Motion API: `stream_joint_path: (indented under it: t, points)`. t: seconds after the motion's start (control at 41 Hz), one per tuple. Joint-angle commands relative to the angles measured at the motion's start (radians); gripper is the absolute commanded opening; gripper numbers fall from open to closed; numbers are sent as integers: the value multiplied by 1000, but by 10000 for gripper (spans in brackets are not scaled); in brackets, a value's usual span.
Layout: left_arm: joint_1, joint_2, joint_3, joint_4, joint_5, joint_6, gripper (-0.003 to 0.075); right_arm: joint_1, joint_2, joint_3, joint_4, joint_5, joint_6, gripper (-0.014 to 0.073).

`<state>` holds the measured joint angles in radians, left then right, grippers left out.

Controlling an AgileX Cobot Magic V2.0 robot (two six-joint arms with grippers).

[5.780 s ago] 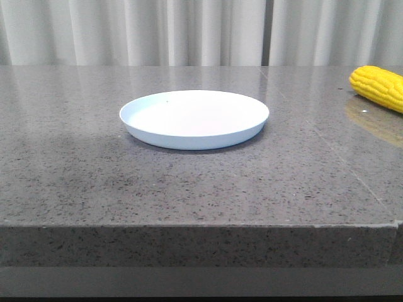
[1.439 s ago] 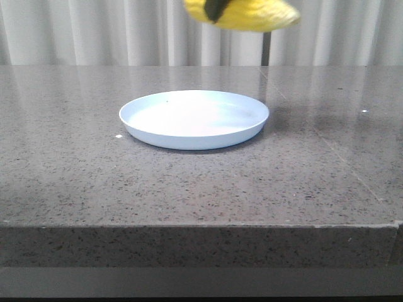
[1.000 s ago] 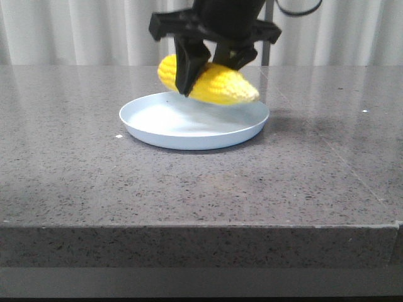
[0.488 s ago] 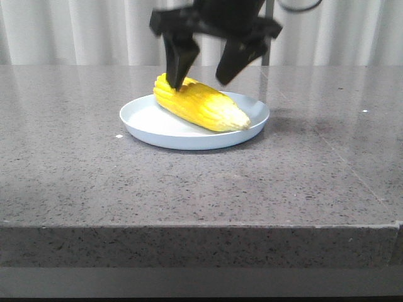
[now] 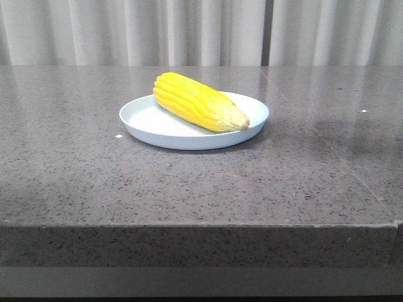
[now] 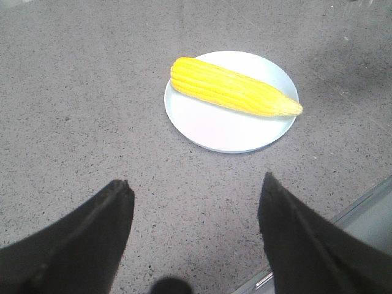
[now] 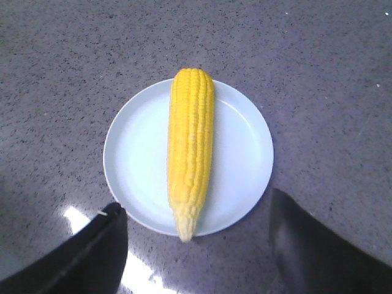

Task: Place corn on plate with both arms

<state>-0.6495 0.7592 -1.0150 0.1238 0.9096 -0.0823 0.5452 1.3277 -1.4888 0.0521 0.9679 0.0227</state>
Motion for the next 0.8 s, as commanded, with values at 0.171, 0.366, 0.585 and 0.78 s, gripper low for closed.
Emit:
stream_joint_path:
  t: [0.171,0.366,0.585,0.78]
  points:
    - [-10,-1,-25,6,-67,-9,441,2,-319,219,-52,-35,-10,498]
    - [-10,-1,-25,6,-67,-9,441,2,-528,388,-52,-17,-9,498]
    - [-10,-1,-25,6,-67,-9,441,2,-724,521,-52,17,-9,498]
    - [-10,-1,-25,6,-67,-9,441,2,-817,573,-60,17,-9,498]
